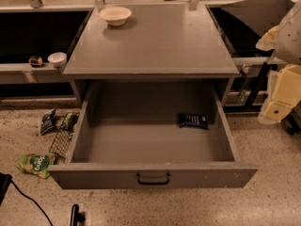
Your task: Pick rxbar blueberry from top drawer and place on counter
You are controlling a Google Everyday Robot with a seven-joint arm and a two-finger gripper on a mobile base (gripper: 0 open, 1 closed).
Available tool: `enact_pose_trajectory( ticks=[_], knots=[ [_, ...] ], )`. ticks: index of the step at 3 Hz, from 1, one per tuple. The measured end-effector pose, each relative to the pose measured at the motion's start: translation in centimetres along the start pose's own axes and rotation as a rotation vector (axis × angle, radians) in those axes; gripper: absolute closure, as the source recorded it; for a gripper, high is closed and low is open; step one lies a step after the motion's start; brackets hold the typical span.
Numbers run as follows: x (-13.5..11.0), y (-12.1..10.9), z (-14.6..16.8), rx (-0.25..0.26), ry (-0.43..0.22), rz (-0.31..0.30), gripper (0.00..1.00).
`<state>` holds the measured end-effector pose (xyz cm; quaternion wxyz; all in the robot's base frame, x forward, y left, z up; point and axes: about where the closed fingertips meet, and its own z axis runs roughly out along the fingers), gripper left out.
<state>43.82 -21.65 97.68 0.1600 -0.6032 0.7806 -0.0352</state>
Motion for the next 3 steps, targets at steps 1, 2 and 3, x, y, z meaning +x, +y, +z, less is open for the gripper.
enact_pose_trajectory(
  ticks=[1,2,3],
  knots=[
    [0.0,0.0,0.0,0.0,0.0,0.0,0.0],
    [-0.6,-0.1,1.8,-0.001,-0.027,-0.012,0.0],
    [-2.2,0.5,6.5,-0.055,-0.102,-0.046,0.0]
  ],
)
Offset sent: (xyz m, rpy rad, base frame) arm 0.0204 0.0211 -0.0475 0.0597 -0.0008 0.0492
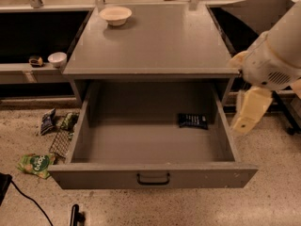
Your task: Pick rxbar blueberry from top drawer and place on counter
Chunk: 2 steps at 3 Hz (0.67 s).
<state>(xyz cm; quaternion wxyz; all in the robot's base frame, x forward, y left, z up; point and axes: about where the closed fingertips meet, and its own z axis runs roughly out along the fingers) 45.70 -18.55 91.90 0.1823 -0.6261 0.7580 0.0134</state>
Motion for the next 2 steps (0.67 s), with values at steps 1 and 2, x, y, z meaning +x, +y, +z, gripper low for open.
enact_pose_trajectory(
  ticks=[1,2],
  knots=[
    [-0.7,0.6,4.9,-0.062,-0.103,-0.008,0.0],
    [-1.4,0.8,9.7,-0.14,-0.211,0.008,0.0]
  ],
)
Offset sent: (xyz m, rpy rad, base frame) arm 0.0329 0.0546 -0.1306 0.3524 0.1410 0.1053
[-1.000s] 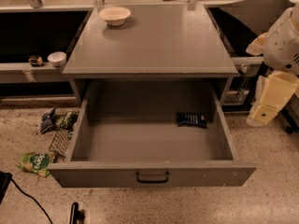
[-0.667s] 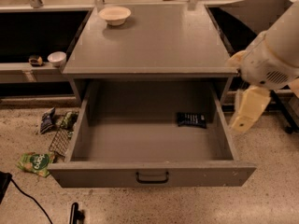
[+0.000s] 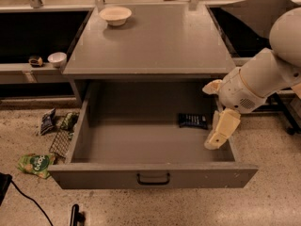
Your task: Pick rxbar blueberry from top drawer and place on counter
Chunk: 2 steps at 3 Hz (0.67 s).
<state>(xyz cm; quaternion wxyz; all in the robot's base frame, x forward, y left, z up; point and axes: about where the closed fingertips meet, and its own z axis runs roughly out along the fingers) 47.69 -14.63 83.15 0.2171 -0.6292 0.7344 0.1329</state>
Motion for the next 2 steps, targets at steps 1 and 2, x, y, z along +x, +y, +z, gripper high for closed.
enact_pose_trajectory(
  ticks=[1,2],
  knots=[
    [0.0,0.0,0.0,0.0,0.0,0.0,0.0],
    [2.9,-1.3,1.9,0.012,-0.017,0.024,0.0]
  ],
)
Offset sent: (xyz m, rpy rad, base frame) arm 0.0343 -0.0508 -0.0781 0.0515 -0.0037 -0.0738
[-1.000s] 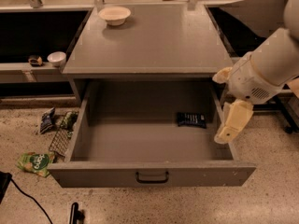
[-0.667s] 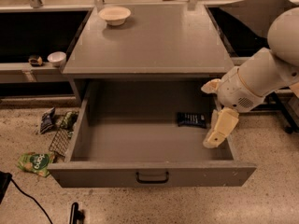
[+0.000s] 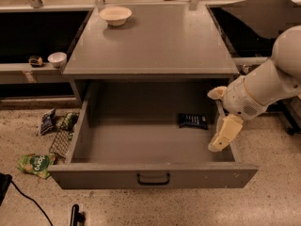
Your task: Pick rxbar blueberry from top drawer and place on counter
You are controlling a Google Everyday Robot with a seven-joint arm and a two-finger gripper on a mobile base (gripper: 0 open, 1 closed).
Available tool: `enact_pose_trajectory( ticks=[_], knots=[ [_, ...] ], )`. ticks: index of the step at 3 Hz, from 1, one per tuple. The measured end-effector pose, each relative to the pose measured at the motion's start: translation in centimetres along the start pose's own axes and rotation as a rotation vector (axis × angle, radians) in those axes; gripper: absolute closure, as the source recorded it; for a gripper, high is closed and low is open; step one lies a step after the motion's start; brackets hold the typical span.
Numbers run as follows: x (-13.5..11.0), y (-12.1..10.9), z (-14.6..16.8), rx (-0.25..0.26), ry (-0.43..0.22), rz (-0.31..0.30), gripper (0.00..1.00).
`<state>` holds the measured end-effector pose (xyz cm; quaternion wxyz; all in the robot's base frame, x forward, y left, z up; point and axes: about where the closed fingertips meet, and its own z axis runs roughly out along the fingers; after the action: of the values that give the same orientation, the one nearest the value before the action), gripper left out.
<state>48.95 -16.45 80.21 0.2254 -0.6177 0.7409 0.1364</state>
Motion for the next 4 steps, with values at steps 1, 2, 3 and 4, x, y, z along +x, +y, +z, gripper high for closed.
enact_pose_trajectory(
  ticks=[1,2,3,4],
  knots=[
    [4.0,-1.8,2.6,0.017,-0.064,0.029,0.0],
    [7.2,-4.0,5.4,0.026,-0.129,0.048,0.0],
    [7.2,-4.0,5.4,0.026,-0.13,0.048,0.0],
    [6.9,-5.4,7.1,0.008,-0.201,0.067,0.0]
  ],
)
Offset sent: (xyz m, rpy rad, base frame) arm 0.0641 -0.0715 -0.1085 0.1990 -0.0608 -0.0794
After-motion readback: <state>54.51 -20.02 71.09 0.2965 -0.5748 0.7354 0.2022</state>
